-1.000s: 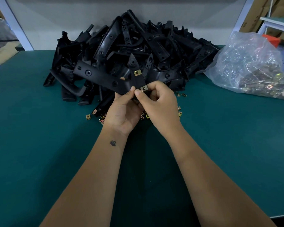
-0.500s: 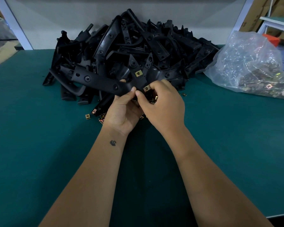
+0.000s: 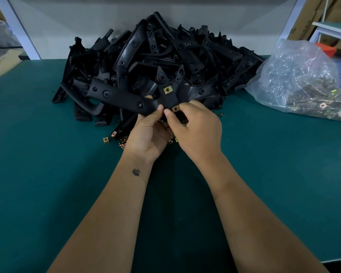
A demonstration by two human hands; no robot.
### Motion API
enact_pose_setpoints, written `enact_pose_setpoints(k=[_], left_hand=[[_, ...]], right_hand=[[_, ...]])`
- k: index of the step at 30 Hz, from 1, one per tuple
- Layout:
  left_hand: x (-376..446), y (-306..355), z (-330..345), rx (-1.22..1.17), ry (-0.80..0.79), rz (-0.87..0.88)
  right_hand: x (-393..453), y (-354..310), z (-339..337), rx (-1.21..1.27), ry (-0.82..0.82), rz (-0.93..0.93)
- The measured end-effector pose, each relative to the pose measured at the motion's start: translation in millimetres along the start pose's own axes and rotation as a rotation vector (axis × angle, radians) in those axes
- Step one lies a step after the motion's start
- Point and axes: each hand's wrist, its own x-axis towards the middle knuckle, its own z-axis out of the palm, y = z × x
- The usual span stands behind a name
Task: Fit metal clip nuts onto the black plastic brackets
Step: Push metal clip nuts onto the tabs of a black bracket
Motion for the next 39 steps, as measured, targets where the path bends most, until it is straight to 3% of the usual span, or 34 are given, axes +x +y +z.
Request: enact_pose_setpoints(k=[10, 16, 22, 30, 35, 39], left_hand=[[0.1, 0.3, -0.2, -0.033, -0.047, 0.007], [0.5, -0.3, -1.1, -0.052, -0.047, 0.017], [-2.0, -1.2, 1.6, 0.137, -0.096, 0.0], [-3.1, -0.7, 7.0, 0.251, -0.035, 0.005], [0.1, 1.1, 11.4, 0.179, 0.128, 0.03], [1.6, 1.4, 12.5, 0.106, 0.158, 0.076]], right_hand=[[-0.2, -3.4, 2.2, -0.072, 0.157, -0.05], [-1.0, -3.4, 3.4, 0.028, 0.085, 0.015], [2.8, -4.4, -0.9, 0.16, 0.072, 0.164], [4.6, -4.3, -4.0, 0.202, 0.177, 0.191], [6.6, -2.2, -4.0, 0.329, 0.013, 0.264], [7.7, 0.3, -3.5, 0.462, -0.186, 0.353]])
